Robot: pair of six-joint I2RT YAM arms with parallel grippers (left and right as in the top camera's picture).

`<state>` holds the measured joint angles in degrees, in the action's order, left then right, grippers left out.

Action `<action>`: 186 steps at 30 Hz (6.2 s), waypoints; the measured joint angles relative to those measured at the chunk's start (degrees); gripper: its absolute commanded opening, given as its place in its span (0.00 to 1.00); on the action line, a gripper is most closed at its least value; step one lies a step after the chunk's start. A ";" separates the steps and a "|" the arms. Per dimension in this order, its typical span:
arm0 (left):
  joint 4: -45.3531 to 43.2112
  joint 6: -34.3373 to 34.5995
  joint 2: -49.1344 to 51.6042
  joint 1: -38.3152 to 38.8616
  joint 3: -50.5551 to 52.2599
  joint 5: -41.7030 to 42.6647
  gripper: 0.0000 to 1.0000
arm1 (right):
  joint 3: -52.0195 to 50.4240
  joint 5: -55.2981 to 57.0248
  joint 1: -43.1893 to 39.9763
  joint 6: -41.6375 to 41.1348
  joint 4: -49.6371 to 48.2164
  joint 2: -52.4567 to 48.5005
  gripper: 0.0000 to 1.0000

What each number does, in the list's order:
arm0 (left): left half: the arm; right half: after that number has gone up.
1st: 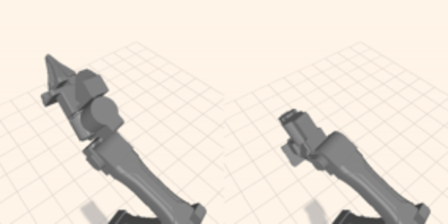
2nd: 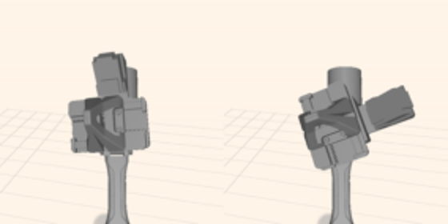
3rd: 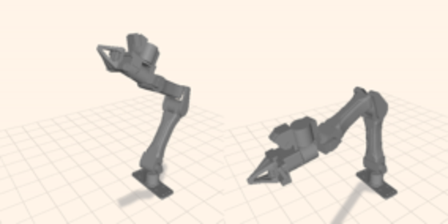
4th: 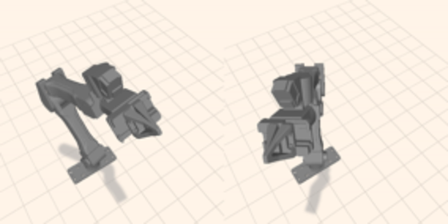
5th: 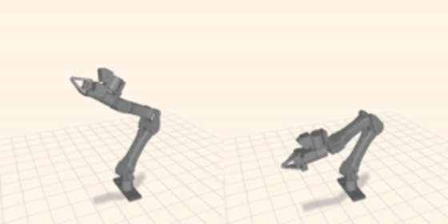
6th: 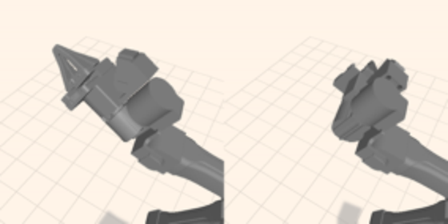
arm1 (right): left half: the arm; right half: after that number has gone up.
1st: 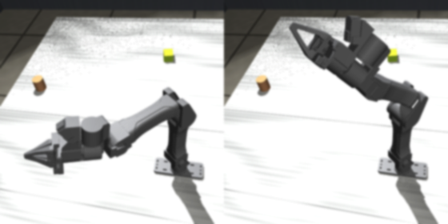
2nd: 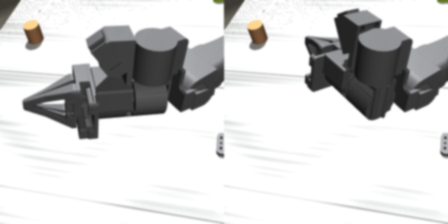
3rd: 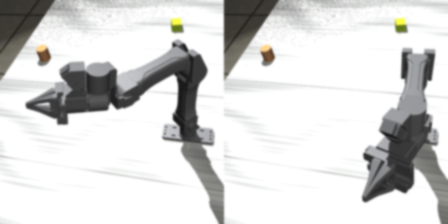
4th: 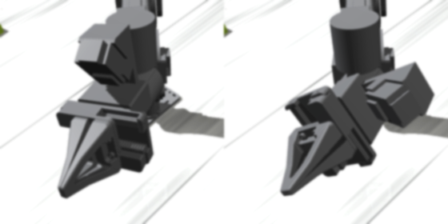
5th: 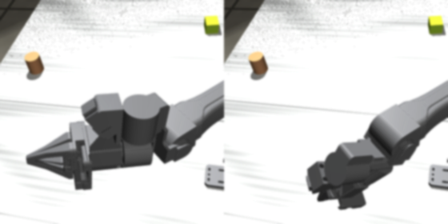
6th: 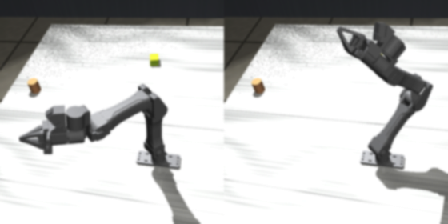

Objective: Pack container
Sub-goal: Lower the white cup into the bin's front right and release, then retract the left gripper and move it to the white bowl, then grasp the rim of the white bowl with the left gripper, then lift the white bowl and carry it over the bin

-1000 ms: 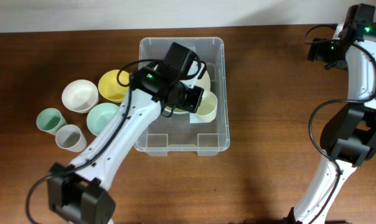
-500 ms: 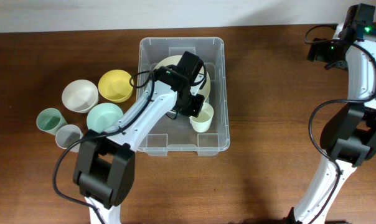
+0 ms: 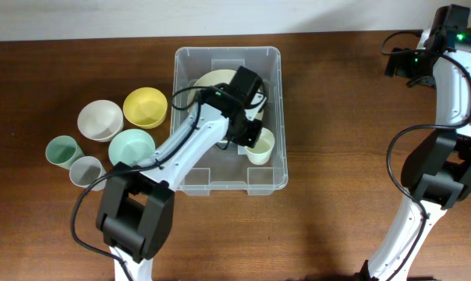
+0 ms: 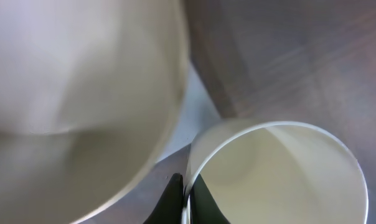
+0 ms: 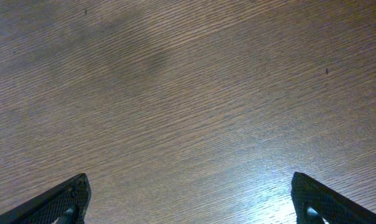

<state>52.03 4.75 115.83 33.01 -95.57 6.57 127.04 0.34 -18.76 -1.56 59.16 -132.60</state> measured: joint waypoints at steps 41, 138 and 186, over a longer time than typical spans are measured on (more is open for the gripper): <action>18.71 6.91 -15.10 -39.36 -20.59 -26.58 0.75 | 0.00 0.00 0.00 0.00 0.00 0.00 0.99; 2.86 -19.17 22.80 -53.72 -21.22 -3.69 0.01 | 0.00 0.00 0.00 0.02 0.00 0.00 0.99; 44.52 -11.74 23.34 -18.73 -67.82 7.63 0.01 | 0.00 0.00 0.00 0.00 0.00 0.00 0.99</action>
<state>96.55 -6.98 139.17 14.28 -163.39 14.20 127.04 0.34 -18.76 -1.56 59.16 -132.60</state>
